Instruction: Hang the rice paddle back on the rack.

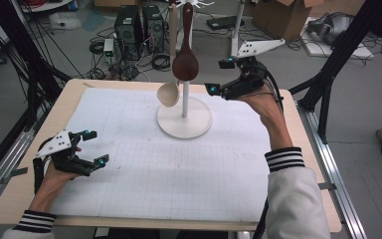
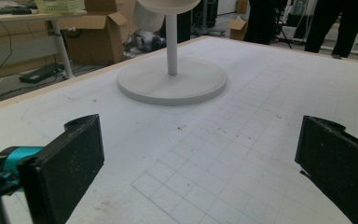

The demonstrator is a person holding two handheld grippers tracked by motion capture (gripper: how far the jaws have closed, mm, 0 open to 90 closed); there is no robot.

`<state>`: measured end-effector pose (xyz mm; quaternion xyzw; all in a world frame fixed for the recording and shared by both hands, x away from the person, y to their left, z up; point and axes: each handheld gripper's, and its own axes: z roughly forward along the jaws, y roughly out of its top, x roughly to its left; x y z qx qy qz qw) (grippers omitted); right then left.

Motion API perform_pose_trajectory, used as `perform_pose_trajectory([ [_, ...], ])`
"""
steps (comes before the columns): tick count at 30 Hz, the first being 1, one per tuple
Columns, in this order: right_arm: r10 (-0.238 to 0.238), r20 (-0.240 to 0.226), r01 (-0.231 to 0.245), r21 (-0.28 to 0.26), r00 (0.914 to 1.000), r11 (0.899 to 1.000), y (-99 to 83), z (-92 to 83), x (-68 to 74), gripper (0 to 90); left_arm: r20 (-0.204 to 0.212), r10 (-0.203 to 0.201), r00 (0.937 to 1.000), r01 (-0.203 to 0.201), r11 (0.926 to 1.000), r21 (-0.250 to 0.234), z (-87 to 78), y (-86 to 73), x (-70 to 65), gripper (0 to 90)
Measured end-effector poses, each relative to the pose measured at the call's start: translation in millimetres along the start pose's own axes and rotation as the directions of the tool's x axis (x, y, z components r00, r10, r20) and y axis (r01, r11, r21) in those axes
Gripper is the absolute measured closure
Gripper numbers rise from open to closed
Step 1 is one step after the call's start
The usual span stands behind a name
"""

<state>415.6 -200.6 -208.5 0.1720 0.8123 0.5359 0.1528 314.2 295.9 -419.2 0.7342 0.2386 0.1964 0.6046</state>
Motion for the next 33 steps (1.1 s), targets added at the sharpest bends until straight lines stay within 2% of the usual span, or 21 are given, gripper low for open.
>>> perform_pose_trajectory([
  [9, -0.024, -0.015, 0.024, 0.005, 0.9996, 1.000, -30.1, -9.9, 17.7, 0.4, 0.009, -0.004, 1.0000, 0.003, 1.0000, 0.008, 1.7, -0.9, 0.5, 1.7],
  [11, -0.034, 0.002, 0.034, 0.011, 0.9994, 0.999, -37.0, -11.6, 22.5, 0.5, 0.009, -0.004, 0.9999, 0.004, 1.0000, 0.005, 2.1, -1.0, 0.3, 1.7],
  [13, -0.040, -0.012, 0.040, 0.015, 0.9991, 0.999, -43.4, -13.1, 26.2, 0.4, 0.009, -0.002, 1.0000, 0.002, 1.0000, 0.009, 2.0, -1.0, 0.2, 1.7],
  [19, -0.053, 0.001, 0.053, 0.019, 0.9986, 0.998, -60.8, -19.2, 36.4, 0.5, 0.011, -0.010, 0.9999, 0.010, 0.9999, 0.001, 1.1, -0.8, 0.7, 1.7],
  [24, -0.039, 0.005, 0.039, 0.002, 0.9992, 0.999, -83.8, -26.3, 47.4, 0.5, 0.017, -0.018, 0.9997, 0.018, 0.9998, -0.002, 0.4, -0.7, 1.0, 1.7],
  [33, 0.014, 0.060, -0.011, -0.050, 0.9981, 0.999, -138.0, -42.4, 62.6, 0.5, 0.031, -0.014, 0.9994, 0.014, 0.9999, -0.002, 0.0, -1.0, 0.1, 1.7],
])
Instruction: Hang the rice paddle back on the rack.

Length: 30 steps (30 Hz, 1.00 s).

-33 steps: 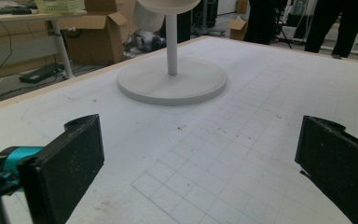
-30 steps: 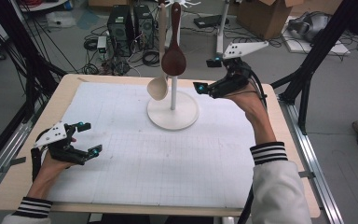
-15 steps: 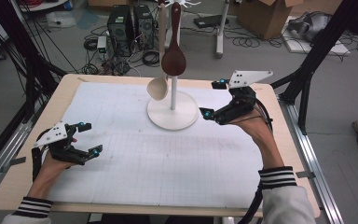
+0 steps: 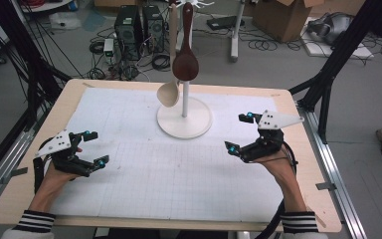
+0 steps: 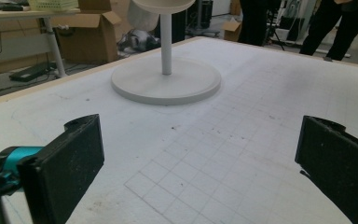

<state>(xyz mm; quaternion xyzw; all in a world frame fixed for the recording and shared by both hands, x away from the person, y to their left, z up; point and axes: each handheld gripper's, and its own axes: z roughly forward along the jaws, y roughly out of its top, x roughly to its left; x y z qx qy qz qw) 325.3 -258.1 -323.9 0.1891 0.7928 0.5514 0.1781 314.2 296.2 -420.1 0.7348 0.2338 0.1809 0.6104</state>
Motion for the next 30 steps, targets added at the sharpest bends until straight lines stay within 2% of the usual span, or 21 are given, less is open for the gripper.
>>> perform_pose_trajectory([
  [11, 0.051, 0.082, -0.044, -0.086, 0.9953, 0.995, -46.3, -17.7, 9.6, 0.5, 0.006, -0.011, 0.9999, 0.011, 0.9999, -0.009, -2.3, -4.0, -1.2, 1.7],
  [14, 0.059, 0.100, -0.051, -0.082, 0.9932, 0.995, -55.1, -19.1, 14.2, 0.5, 0.004, -0.012, 0.9999, 0.012, 0.9998, -0.014, -2.9, -5.6, -1.7, 1.7],
  [17, 0.044, 0.136, -0.031, -0.097, 0.9897, 0.995, -61.9, -19.6, 18.2, 0.5, -0.001, -0.012, 0.9999, 0.012, 0.9998, -0.017, -3.6, -7.2, -2.4, 1.7],
  [18, 0.056, 0.137, -0.043, -0.099, 0.9890, 0.994, -64.2, -19.9, 19.8, 0.5, -0.001, -0.012, 0.9999, 0.012, 0.9998, -0.017, -3.6, -7.2, -2.4, 1.7],
  [22, 0.062, 0.159, -0.040, -0.137, 0.9854, 0.990, -72.1, -22.3, 20.2, 0.5, -0.003, -0.021, 0.9998, 0.021, 0.9996, -0.021, -5.7, -10.1, -2.8, 1.7],
  [25, 0.073, 0.157, -0.051, -0.138, 0.9850, 0.989, -74.5, -22.8, 21.6, 0.5, -0.002, -0.021, 0.9998, 0.021, 0.9996, -0.020, -6.2, -10.8, -2.0, 1.7],
  [30, 0.059, 0.153, -0.039, -0.129, 0.9864, 0.991, -74.3, -20.4, 21.6, 0.5, -0.006, -0.017, 0.9998, 0.016, 0.9997, -0.020, -6.7, -10.4, -1.8, 1.7],
])
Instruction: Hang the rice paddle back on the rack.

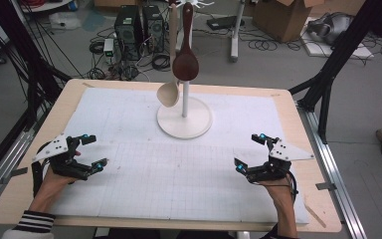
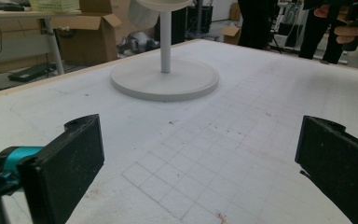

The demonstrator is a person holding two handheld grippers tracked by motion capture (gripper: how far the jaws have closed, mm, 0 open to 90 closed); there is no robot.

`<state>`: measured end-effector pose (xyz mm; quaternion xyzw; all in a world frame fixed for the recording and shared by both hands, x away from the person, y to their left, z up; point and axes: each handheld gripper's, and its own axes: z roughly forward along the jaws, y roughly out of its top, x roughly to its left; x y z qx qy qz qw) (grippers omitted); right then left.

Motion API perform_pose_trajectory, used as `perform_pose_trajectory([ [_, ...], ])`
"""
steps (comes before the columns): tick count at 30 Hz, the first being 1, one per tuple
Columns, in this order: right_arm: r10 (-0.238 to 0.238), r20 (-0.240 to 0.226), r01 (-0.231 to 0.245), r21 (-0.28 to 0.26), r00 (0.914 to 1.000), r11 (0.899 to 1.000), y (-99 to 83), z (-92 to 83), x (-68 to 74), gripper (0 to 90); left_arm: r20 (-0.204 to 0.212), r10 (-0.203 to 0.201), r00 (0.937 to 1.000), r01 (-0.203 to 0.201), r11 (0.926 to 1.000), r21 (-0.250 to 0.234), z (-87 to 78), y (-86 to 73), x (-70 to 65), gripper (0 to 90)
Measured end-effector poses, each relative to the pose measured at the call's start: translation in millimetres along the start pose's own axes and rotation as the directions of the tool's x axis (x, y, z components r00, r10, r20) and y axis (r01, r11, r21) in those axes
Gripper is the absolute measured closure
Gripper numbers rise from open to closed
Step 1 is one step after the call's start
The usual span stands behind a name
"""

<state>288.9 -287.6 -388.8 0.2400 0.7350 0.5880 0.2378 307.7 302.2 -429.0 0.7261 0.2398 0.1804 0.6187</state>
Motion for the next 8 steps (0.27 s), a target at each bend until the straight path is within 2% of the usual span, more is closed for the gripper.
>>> perform_pose_trajectory([
  [8, 0.007, -0.004, -0.007, 0.001, 1.0000, 1.000, 0.2, -0.2, 0.8, 0.5, 0.001, -0.003, 1.0000, 0.003, 1.0000, -0.009, -1.1, 1.4, -0.8, 1.7],
])
